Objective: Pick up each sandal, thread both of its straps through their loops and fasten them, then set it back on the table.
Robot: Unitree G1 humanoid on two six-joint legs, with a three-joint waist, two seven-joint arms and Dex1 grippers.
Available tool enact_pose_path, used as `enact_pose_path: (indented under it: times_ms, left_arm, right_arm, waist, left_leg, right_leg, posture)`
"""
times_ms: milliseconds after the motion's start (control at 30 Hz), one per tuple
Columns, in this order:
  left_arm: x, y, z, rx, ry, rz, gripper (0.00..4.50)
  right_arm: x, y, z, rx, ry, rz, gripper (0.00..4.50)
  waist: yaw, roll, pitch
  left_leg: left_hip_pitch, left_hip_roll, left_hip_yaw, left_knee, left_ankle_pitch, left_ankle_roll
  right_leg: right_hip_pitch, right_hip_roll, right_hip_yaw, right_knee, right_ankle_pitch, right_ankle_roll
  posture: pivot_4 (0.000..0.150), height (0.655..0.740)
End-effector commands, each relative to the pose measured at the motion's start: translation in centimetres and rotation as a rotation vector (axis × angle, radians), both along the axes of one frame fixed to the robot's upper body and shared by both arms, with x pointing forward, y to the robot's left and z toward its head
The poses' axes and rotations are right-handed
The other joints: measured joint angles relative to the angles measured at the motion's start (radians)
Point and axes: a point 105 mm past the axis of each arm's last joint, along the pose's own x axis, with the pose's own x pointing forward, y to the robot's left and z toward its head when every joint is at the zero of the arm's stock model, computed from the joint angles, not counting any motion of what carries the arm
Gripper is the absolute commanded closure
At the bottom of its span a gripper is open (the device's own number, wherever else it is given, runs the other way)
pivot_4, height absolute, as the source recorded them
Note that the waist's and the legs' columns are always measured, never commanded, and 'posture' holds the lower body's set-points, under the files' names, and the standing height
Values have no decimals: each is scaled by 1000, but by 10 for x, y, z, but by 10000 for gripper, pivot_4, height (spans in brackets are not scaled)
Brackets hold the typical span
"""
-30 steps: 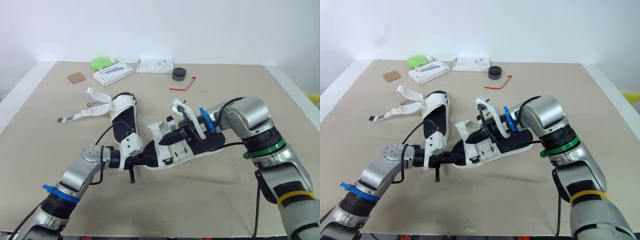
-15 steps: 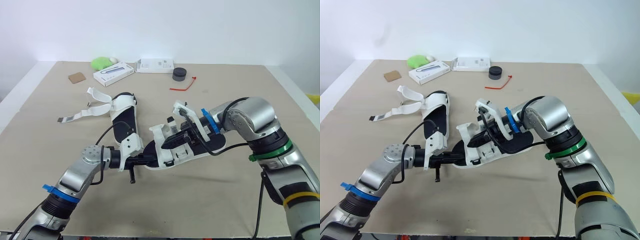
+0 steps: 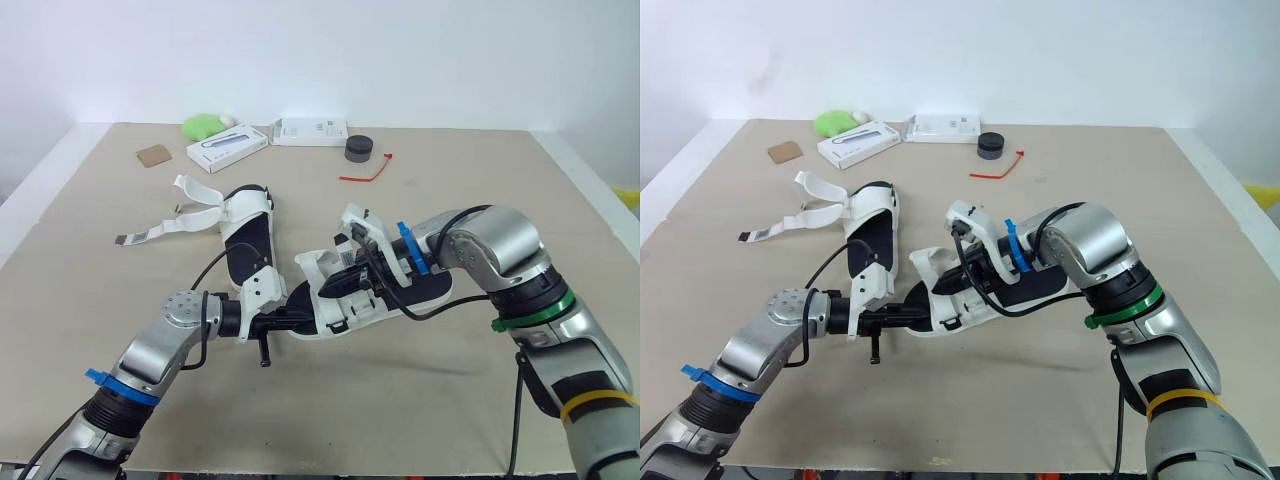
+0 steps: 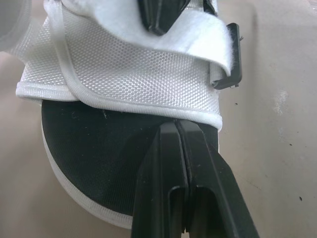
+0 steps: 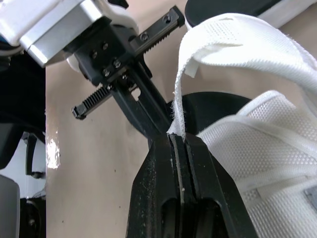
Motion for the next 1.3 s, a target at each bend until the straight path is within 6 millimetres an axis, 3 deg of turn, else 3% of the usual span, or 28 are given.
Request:
enact_pose_path:
  times_ms: [33,467,700,933,1300]
  left_arm:
    - [0,5,-16,53,42,22,45000]
    - [1,5,-16,53,40,21,45000]
    - [2,4,-16,53,38,19,45000]
    - [1,4,-16,55,37,15,45000]
    - [1,4,-16,55,34,14,45000]
  right_arm:
    - [-6,9,18,42,-59,53,44768]
    - [-20,0,3,-47,-107,149,44768]
    - [-9,-5,-3,-55,-197,123,44768]
    - [0,-7,5,-35,-255,107,44768]
    - [-18,-7,0,-27,-167,124,44768]
  waist:
    - [0,0,0]
    - [0,0,0]
    - [0,0,0]
    - [0,0,0]
    - [0,0,0]
  left_leg:
    - [0,0,0,0,0,0]
    - [0,0,0,0,0,0]
    - [0,0,0,0,0,0]
    - [0,-1,0,0,0,0]
    - [0,-1,0,0,0,0]
  right_leg:
    - [0,0,0,0,0,0]
    - [0,0,0,0,0,0]
    - [0,0,0,0,0,0]
    - [0,-1,0,0,0,0]
    - [0,-1,0,0,0,0]
  posture:
    - [1500,7400]
    - [1500,7400]
    - [1500,7400]
    - [1500,7400]
    - [1500,7400]
